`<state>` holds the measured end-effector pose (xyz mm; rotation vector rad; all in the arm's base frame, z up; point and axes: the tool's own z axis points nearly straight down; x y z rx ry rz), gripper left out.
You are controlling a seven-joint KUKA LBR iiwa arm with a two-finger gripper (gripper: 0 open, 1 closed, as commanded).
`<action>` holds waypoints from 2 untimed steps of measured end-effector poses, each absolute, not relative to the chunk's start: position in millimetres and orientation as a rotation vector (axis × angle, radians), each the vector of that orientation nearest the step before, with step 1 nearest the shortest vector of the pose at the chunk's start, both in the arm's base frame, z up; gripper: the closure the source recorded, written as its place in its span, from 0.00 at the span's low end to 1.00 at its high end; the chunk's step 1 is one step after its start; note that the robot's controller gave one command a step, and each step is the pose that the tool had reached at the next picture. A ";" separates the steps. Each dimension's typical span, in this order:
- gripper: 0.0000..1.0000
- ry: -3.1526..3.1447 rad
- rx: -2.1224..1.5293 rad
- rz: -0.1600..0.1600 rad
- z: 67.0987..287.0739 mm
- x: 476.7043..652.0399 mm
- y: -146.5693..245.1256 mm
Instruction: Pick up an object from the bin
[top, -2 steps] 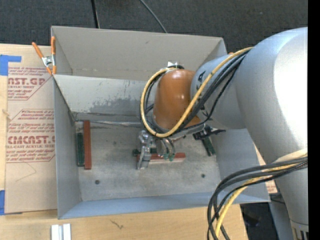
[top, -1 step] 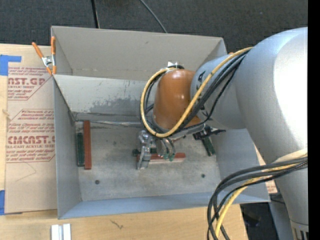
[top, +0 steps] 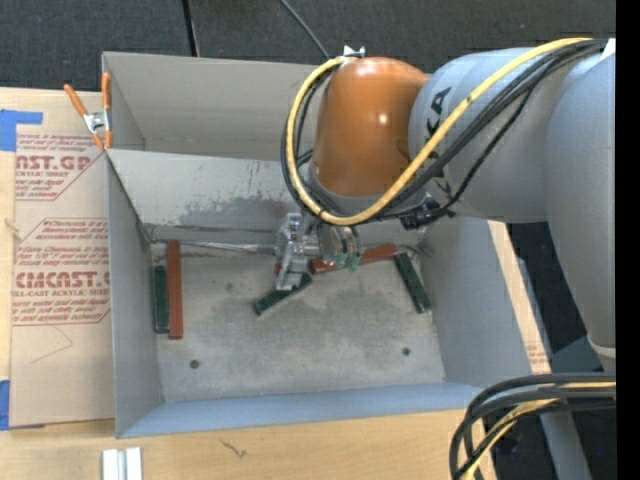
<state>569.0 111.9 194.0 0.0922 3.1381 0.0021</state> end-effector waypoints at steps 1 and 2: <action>1.00 3.138 0.092 0.002 193.9 569.0 111.8; 1.00 3.145 -0.028 -0.001 238.7 563.8 101.8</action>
Offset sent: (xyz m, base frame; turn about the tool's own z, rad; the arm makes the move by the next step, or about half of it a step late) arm -0.0110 -0.0257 0.1167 -0.1873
